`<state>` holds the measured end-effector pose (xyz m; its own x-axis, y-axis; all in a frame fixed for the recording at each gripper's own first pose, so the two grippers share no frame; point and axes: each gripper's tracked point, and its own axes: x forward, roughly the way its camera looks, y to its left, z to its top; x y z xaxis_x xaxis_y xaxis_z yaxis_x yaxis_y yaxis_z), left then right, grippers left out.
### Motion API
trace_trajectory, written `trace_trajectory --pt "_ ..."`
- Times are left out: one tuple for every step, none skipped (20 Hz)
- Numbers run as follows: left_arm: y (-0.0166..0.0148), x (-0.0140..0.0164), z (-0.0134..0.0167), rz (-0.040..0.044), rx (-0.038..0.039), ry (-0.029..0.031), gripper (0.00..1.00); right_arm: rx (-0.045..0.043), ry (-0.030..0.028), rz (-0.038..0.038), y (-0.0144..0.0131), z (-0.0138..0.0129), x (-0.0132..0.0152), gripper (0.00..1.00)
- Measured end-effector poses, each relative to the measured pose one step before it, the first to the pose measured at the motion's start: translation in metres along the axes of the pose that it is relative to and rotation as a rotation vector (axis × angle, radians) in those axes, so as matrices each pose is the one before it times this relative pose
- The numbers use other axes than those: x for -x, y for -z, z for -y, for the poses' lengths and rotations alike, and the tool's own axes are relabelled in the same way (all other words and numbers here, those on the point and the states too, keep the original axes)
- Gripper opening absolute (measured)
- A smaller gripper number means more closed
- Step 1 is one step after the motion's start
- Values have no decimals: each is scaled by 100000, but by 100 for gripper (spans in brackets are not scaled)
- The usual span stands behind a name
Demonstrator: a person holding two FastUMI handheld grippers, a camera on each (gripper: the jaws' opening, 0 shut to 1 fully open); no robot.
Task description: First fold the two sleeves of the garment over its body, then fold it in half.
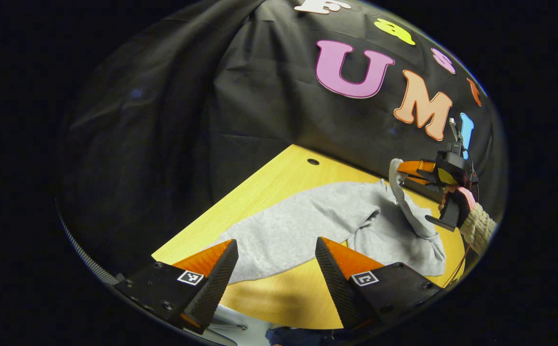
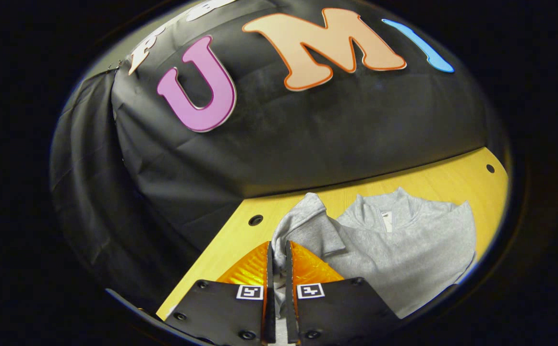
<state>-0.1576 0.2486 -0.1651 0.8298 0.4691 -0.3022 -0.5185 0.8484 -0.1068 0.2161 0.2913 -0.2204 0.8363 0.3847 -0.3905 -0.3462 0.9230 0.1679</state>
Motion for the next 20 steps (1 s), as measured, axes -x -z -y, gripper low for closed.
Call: trace_trajectory --pt "573 -134 -471 -1593 151 -695 95 889 1075 -2072 546 38 -497 11" --pt "762 -92 -452 -1445 319 -214 95 530 866 -2268 657 87 -393 11" --pt "517 -95 -332 -1187 232 -31 95 700 633 -2314 714 -157 -230 14" --pt "406 -279 -202 -1149 34 -118 95 349 -1028 -1848 889 -275 -497 15" --pt "246 -258 -205 -779 -97 -261 95 -344 -1861 -1522 607 -189 -249 18" --pt "209 -414 -139 -824 -95 -433 95 -798 -1848 -437 353 -262 -293 32" --pt "310 -431 -227 -678 152 -606 95 -375 -851 694 -24 -179 -154 24" --pt "329 -183 -246 -999 700 -277 95 533 -402 569 -193 -157 307 35" --pt "75 -291 -114 -655 1087 30 95 574 -401 169 42 -257 -233 41" --pt "213 -429 -421 -1058 971 -559 95 773 -274 -418 199 -374 315 49" --pt "389 -398 -406 -1076 95 -909 95 2087 -73 -716 132 -25 480 72" --pt "376 -370 -316 -1083 -224 -1125 95 2111 -67 11 130 59 39 95" --pt "156 -323 -180 -1008 -330 -1128 95 2443 1602 162 -16 167 681 95" --pt "174 -248 -355 -1325 -494 -1696 95 2643 1404 1302 -200 285 437 92" --pt "340 -395 -378 -1227 -359 -1339 95 1974 341 1357 -40 -136 376 93" --pt "270 -290 -250 -1409 -452 -811 95 1495 -115 1214 -211 -85 546 98" --pt "478 -58 -414 -1126 -522 -810 95 1411 -363 964 -327 -200 626 98" --pt "364 -167 -113 -1011 -636 -731 95 1673 -343 667 -326 -103 658 98" --pt "184 -50 -128 -554 -877 -1091 95 1496 31 776 -178 131 562 94" --pt "190 -118 -97 -425 -897 -804 95 1333 -15 864 -354 85 472 94"
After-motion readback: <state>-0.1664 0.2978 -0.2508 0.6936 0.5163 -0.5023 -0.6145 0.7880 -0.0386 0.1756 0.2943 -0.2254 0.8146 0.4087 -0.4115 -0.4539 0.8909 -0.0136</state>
